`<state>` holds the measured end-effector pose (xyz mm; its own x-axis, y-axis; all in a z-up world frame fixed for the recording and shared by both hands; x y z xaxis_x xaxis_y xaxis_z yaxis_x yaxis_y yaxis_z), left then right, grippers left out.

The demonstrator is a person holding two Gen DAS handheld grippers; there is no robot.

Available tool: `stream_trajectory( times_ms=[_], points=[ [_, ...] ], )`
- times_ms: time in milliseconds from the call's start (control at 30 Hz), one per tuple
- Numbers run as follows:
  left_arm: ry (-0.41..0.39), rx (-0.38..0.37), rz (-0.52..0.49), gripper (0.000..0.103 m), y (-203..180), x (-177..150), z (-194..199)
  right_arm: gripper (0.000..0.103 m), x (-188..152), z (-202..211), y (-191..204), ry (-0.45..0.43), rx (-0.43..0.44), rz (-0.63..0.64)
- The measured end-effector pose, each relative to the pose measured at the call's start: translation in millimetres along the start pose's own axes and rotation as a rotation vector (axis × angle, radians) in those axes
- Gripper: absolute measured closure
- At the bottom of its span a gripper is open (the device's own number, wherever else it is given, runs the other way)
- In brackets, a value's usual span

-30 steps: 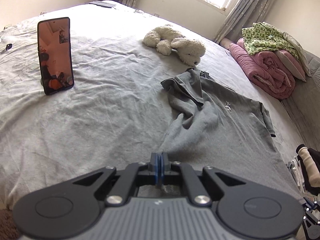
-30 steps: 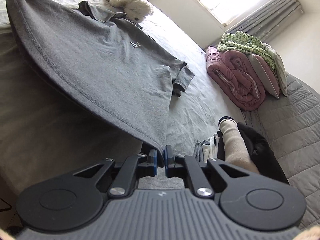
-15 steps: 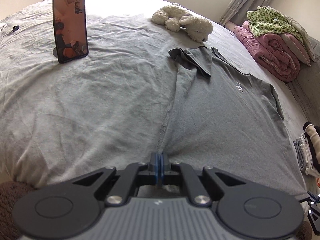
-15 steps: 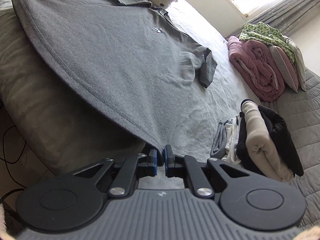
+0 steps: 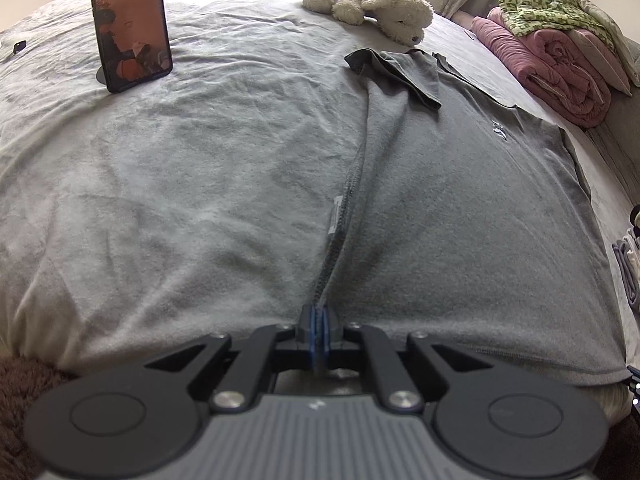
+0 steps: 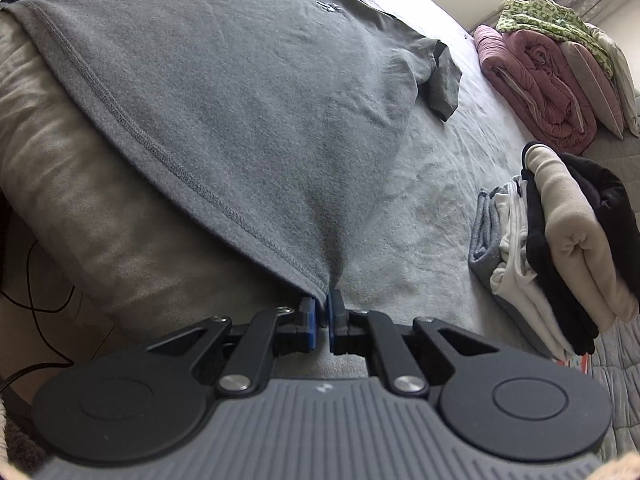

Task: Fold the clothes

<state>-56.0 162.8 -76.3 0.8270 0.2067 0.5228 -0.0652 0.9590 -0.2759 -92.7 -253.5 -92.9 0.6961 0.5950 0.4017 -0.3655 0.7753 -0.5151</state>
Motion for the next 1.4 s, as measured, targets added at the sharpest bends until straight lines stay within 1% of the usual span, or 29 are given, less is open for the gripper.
stream_trajectory(
  times_ms=[33, 100, 167, 200, 233, 267, 300, 367, 433, 467, 533, 667, 733, 833, 900, 1000, 1133, 1200, 1267, 1333, 1400],
  points=[
    [0.001, -0.006, -0.008, 0.094, 0.2, 1.3, 0.8, 0.095, 0.5, 0.9, -0.5, 0.002, 0.002, -0.005],
    [0.003, -0.020, -0.009, 0.092, 1.3, 4.3, 3.3, 0.093, 1.8, 3.6, -2.4, 0.005, 0.009, -0.017],
    [0.004, -0.030, -0.009, 0.079, 2.4, 8.0, 6.2, 0.087, 3.3, 8.0, -7.1, 0.007, 0.026, -0.041],
    [-0.001, -0.030, -0.012, 0.075, 2.8, 10.4, 8.1, 0.083, 4.5, 10.2, -10.0, 0.004, 0.036, -0.051],
    [-0.011, -0.029, -0.021, 0.068, 2.5, 13.7, 10.2, 0.074, 5.9, 12.3, -13.0, 0.000, 0.045, -0.061],
    [-0.023, -0.027, -0.034, 0.063, 1.6, 18.0, 11.7, 0.069, 7.2, 14.4, -16.0, -0.004, 0.055, -0.070],
    [-0.036, -0.027, -0.049, 0.061, 0.6, 22.7, 12.7, 0.065, 9.7, 16.2, -18.8, -0.008, 0.065, -0.081],
    [-0.058, -0.027, -0.078, 0.054, -1.8, 31.9, 13.8, 0.065, 14.9, 19.7, -24.5, -0.017, 0.086, -0.103],
    [-0.081, -0.028, -0.114, 0.048, -5.9, 44.1, 9.6, 0.065, 20.2, 23.2, -30.2, -0.025, 0.107, -0.125],
    [-0.092, -0.029, -0.134, 0.047, -8.3, 50.5, 6.0, 0.065, 22.8, 24.9, -33.1, -0.029, 0.118, -0.136],
    [-0.115, -0.038, -0.171, 0.045, -12.8, 61.0, -3.1, 0.065, 32.1, 24.9, -39.1, -0.036, 0.135, -0.159],
    [-0.120, -0.049, -0.213, 0.045, -19.4, 84.5, -30.7, 0.065, 49.2, 23.7, -50.0, -0.036, 0.168, -0.173],
    [-0.127, -0.052, -0.230, 0.045, -22.2, 96.2, -42.4, 0.063, 52.6, 25.0, -55.7, -0.020, 0.169, -0.161],
    [-0.151, -0.047, -0.286, 0.042, -27.4, 116.8, -62.9, 0.061, 53.1, 26.3, -66.7, 0.007, 0.154, -0.157],
    [-0.162, -0.035, -0.320, 0.041, -29.2, 130.7, -77.8, 0.060, 52.4, 28.4, -74.8, 0.023, 0.151, -0.176],
    [-0.169, -0.030, -0.322, 0.041, -26.8, 153.9, -98.6, 0.060, 51.8, 33.5, -86.4, 0.038, 0.146, -0.209],
    [-0.209, -0.082, -0.302, 0.042, -22.0, 186.2, -119.2, 0.059, 54.6, 40.9, -99.0, 0.053, 0.130, -0.248],
    [-0.218, -0.114, -0.294, 0.044, -19.9, 200.1, -128.3, 0.059, 58.5, 40.8, -102.1, 0.051, 0.145, -0.281],
    [-0.224, -0.145, -0.298, 0.051, -18.6, 213.7, -137.3, 0.059, 66.9, 36.3, -101.7, 0.044, 0.181, -0.324],
    [-0.232, -0.171, -0.325, 0.052, -18.5, 226.1, -145.8, 0.059, 81.5, 27.2, -96.1, 0.027, 0.220, -0.351],
    [-0.242, -0.207, -0.355, 0.058, -17.7, 232.1, -153.4, 0.059, 97.3, 17.0, -87.6, 0.007, 0.262, -0.369]
  ],
)
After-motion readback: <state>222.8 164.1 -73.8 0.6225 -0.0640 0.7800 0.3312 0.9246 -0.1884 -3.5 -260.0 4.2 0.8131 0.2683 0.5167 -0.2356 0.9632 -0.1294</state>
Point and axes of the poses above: each gripper's, at about its wrist camera, not at the fingertips, and z roughly against the way its jaws point, y to its left, x to its top, the point moved 4 cm from there along -z, roughly the way its jaws point, and after that the axes turned 2 degrees about -x, right-handed, at the moved point
